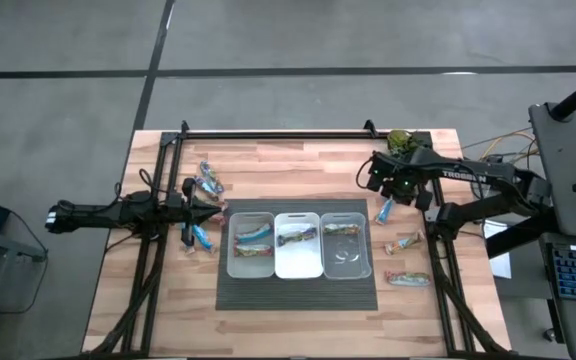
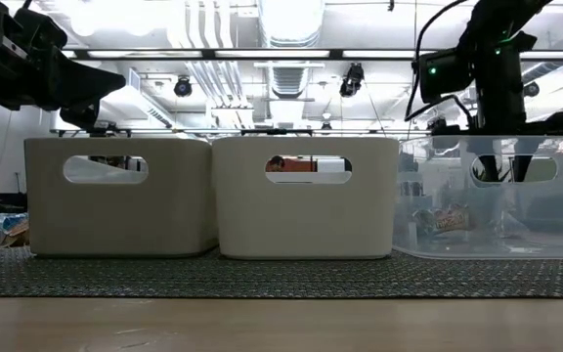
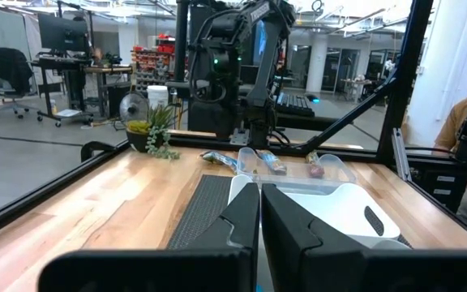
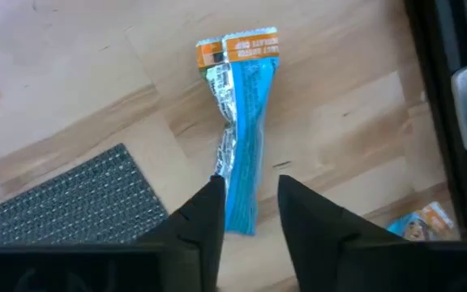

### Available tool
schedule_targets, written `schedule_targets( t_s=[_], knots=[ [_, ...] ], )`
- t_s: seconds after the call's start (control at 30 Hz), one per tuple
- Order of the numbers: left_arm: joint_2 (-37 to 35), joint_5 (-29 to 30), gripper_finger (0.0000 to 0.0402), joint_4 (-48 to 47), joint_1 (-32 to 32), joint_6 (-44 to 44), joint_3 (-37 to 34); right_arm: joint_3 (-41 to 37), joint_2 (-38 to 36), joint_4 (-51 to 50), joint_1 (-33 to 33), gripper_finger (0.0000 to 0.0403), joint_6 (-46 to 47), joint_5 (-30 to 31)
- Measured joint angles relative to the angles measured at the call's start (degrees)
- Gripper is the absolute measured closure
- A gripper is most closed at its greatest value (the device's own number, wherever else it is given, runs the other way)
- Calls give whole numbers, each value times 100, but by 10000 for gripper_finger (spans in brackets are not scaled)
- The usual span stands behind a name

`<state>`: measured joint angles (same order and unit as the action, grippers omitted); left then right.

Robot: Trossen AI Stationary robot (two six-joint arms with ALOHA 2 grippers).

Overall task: Pick and place Granola Bars by type
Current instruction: Put the yellow granola bar into the transparent bin

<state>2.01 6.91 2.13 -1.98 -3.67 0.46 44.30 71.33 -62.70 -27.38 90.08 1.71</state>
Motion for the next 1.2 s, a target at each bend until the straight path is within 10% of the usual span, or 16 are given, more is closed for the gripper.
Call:
schedule_targets(
  t_s=[0.43, 1.2],
  knots=[
    [-1, -2, 402, 0, 0, 0, 1, -559, 190, 912, 1, 203, 112, 21],
    [0, 0, 402, 0, 0, 0, 1, -1350, 188, 1982, 0, 195, -48, 189]
  ],
)
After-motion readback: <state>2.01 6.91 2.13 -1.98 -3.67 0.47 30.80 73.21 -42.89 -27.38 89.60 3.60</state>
